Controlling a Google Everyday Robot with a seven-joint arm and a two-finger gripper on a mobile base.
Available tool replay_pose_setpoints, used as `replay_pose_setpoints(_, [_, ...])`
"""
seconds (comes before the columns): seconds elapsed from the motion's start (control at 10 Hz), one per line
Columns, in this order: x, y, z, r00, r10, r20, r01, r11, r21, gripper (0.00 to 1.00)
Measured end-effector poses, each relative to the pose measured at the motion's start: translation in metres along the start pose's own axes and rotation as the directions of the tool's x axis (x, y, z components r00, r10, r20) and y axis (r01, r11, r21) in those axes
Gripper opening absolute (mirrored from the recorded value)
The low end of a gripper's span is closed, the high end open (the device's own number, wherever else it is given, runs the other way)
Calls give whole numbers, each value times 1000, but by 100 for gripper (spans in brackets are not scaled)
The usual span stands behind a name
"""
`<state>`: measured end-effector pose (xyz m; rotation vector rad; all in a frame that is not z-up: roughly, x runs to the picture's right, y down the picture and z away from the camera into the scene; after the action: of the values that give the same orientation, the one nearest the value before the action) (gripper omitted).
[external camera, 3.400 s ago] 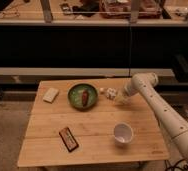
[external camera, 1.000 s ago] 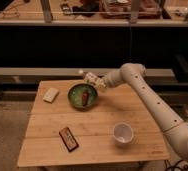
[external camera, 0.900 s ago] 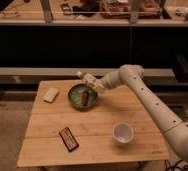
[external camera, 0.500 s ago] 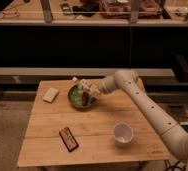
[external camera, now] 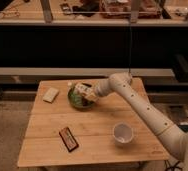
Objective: Place the bottle in the ceramic bowl
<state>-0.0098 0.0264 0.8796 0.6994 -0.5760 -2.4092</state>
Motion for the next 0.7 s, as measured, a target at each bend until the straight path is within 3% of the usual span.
replay_pose_setpoints(0.2, [-1, -5, 7, 999, -24, 22, 23, 1000, 10, 78])
replay_pose_setpoints(0.5, [3, -5, 8, 999, -27, 30, 27, 999, 18, 80])
replay_pose_setpoints(0.7, [12, 1, -3, 1000, 13, -8, -13, 1000, 27, 80])
